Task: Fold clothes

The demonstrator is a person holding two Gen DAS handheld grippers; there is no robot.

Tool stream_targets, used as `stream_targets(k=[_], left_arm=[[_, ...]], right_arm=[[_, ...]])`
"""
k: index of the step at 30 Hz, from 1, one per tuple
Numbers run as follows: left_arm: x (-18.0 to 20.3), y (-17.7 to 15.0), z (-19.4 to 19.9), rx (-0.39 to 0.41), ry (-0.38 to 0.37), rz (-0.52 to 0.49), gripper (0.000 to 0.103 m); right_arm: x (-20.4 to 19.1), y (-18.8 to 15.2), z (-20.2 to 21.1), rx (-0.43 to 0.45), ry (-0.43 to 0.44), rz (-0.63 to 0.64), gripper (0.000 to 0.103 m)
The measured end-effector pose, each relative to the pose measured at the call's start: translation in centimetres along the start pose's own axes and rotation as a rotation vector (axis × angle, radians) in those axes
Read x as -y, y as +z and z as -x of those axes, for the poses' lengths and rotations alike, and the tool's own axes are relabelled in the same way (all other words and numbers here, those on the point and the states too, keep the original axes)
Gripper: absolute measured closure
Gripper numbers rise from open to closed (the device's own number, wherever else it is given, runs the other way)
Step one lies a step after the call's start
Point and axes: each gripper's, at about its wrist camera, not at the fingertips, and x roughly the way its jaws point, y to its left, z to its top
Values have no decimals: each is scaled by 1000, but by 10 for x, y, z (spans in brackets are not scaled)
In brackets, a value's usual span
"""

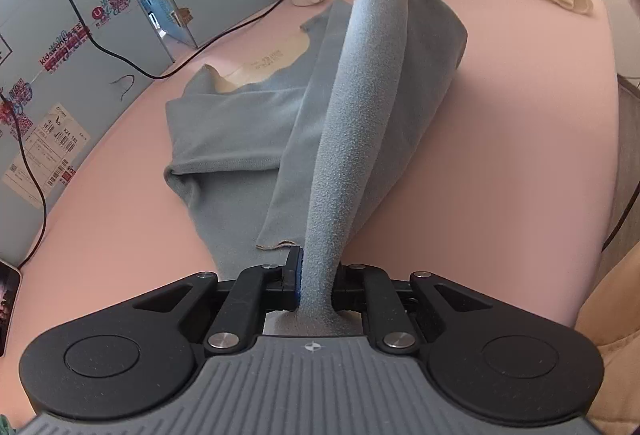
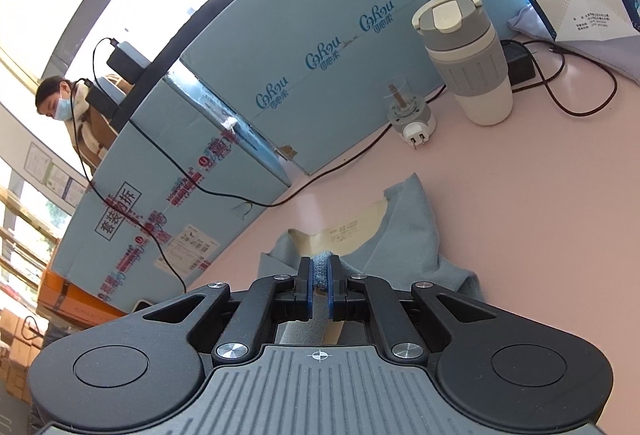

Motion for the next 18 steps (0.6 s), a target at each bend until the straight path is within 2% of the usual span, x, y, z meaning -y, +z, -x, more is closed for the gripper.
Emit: stream_targets(k=[4, 7, 10, 15, 18], left_arm=[[-36, 26, -2, 32, -47, 93, 95], [-76, 52, -14, 66, -118, 225, 95], [-103, 77, -30, 86, -181, 289, 95], [-127, 102, -77, 32, -252, 365, 95], [-139, 103, -104, 12, -275, 477, 86]], right_arm=[[2, 9, -4, 30, -4, -11, 96], [6, 18, -11, 62, -16, -36, 96], [15, 27, -20, 90, -54, -61, 96], [33, 41, -43, 112, -121, -109, 96], [45, 46, -62, 107, -161, -130, 96]])
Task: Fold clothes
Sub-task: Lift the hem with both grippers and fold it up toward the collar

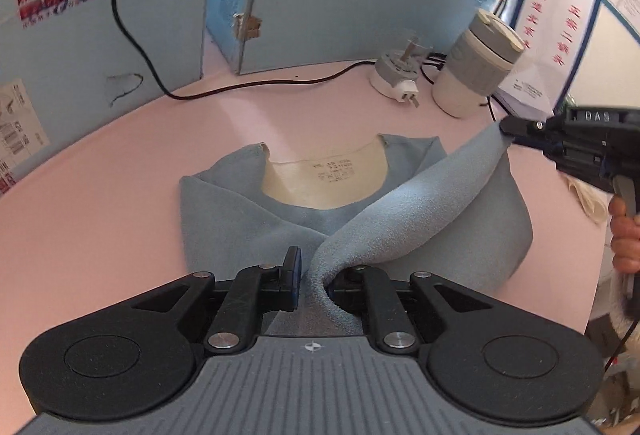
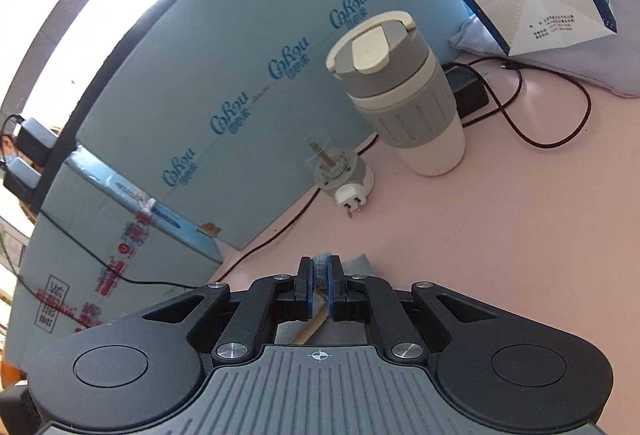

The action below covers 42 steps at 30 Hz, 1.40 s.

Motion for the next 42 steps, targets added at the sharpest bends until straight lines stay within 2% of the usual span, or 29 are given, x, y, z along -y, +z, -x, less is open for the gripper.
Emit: stream_targets(k=[3, 4, 7, 9, 13, 15, 17, 20, 24, 29, 32, 35, 37, 38, 39, 42], left_arm=[[-12, 2, -10, 24, 22, 90, 69], [-15, 2, -12, 34, 34, 110, 64], [-24, 1, -12, 65, 52, 163, 51], [-29, 1, -7, 94, 47, 200, 46], [-38, 4, 8, 160, -1, 265, 27], [-46, 5, 9, 160, -44, 326, 25], [-51, 5, 9, 153, -55, 369, 25], [-53, 3, 11, 149, -10, 375, 20], [-59, 3, 14, 139, 38, 390, 14], [-68, -2, 34, 186, 90, 428, 14], [-64, -13, 53, 212, 117, 393, 13], [-49, -26, 68, 231, 134, 319, 11], [-34, -36, 70, 234, 146, 239, 11], [-27, -39, 67, 226, 156, 202, 11], [-20, -41, 62, 210, 171, 169, 11], [-1, -45, 43, 164, 224, 80, 11]], right_arm=[[8, 2, -20, -7, -42, -9, 95], [11, 3, -26, -4, -61, -10, 90], [18, 6, -37, 16, -108, -6, 90], [21, 8, -39, 20, -123, 11, 90], [23, 5, -36, 20, -122, 25, 90], [20, 0, -32, 22, -118, 51, 90], [13, -5, -28, 15, -100, 86, 90], [-2, -19, -28, -45, -29, 172, 90], [-21, -41, -50, -191, 26, 270, 90], [-40, -58, -84, -242, 1, 399, 90], [-38, -54, -94, -223, -72, 397, 90], [-31, -44, -82, -161, -85, 356, 90], [-27, -36, -71, -121, -82, 362, 83], [-25, -32, -68, -112, -91, 372, 73], [-22, -29, -67, -110, -101, 378, 69], [-14, -24, -67, -118, -127, 393, 69]])
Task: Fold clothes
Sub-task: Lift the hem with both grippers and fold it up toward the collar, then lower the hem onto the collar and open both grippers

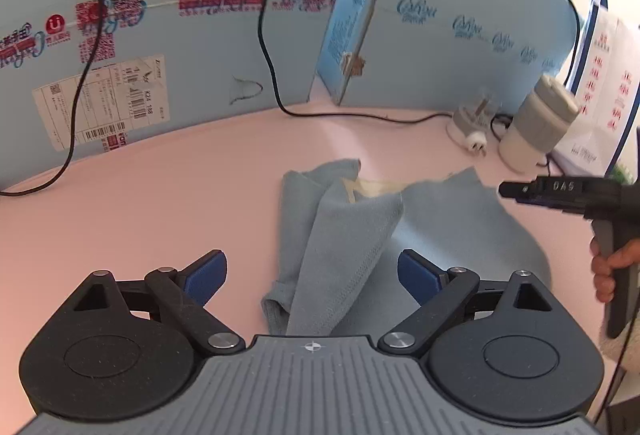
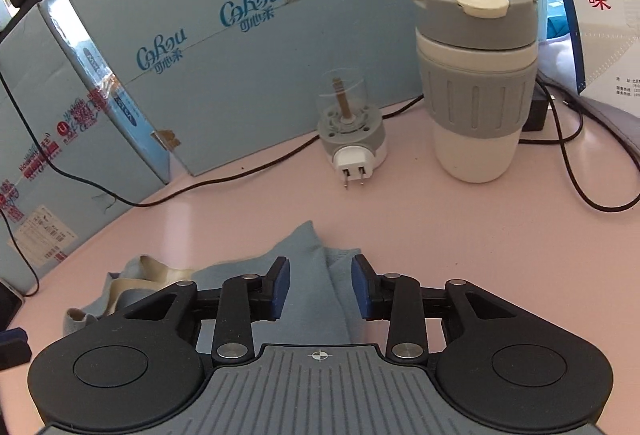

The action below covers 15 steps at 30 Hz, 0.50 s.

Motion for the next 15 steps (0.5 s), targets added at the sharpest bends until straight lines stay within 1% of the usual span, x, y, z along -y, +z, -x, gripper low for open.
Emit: stream_targets(k=[2, 5, 8, 10, 11, 13, 14, 15], left_arm=[[13, -4, -7, 1, 33, -68, 11], [26, -9, -16, 6, 96, -163, 11], [32, -12, -20, 10, 132, -203, 21], [31, -13, -19, 23, 139, -196, 46], [30, -13, -20, 23, 143, -189, 51], [26, -12, -22, 17, 142, -173, 67], [24, -11, -23, 13, 137, -162, 73], [22, -11, -24, 9, 133, -150, 83]], right_arm=[[2, -1, -2, -9, -8, 21, 69], [-3, 0, -4, -12, 8, 68, 69], [-10, 1, -11, -12, 34, 124, 69], [-14, 1, -19, -33, 42, 146, 70], [-15, 1, -24, -44, 30, 149, 70], [-15, 1, -32, -62, 20, 144, 70], [-13, 0, -36, -67, 22, 134, 70], [-11, 0, -38, -60, 25, 124, 70]])
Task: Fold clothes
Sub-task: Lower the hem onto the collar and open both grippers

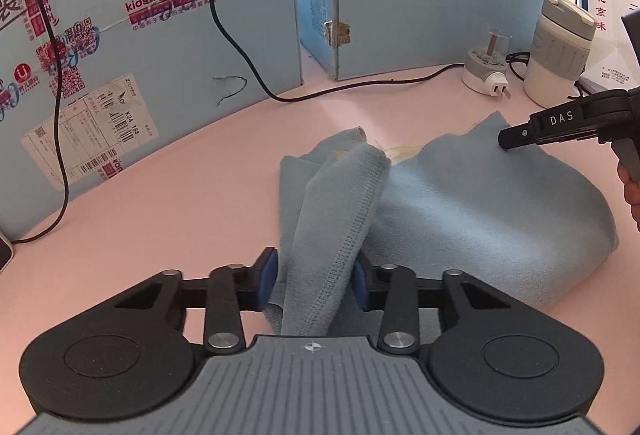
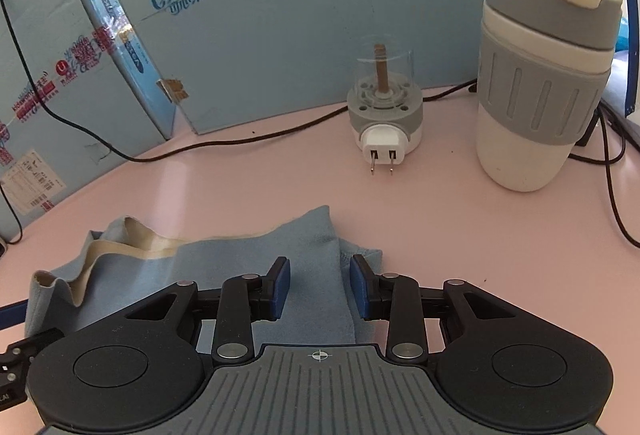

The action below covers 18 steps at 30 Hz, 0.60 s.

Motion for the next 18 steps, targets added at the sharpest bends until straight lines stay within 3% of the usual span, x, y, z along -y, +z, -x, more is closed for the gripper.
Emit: stream_targets(k=[2, 3, 11, 15, 18], left_arm=[[-7, 2, 2, 3, -19, 42, 89], [-10, 4, 3, 7, -29, 66, 92], [-60, 19, 0, 25, -161, 337, 94], [-69, 32, -16, 44, -147, 327, 94], [-66, 35, -32, 20, -101, 289, 94]], right_arm=[[0, 0, -1, 14, -17, -10, 85], [0, 0, -2, 14, -27, -14, 99], [8, -6, 27, 102, -37, -118, 100], [21, -11, 52, 180, -63, -194, 100], [27, -13, 53, 180, -100, -197, 101]])
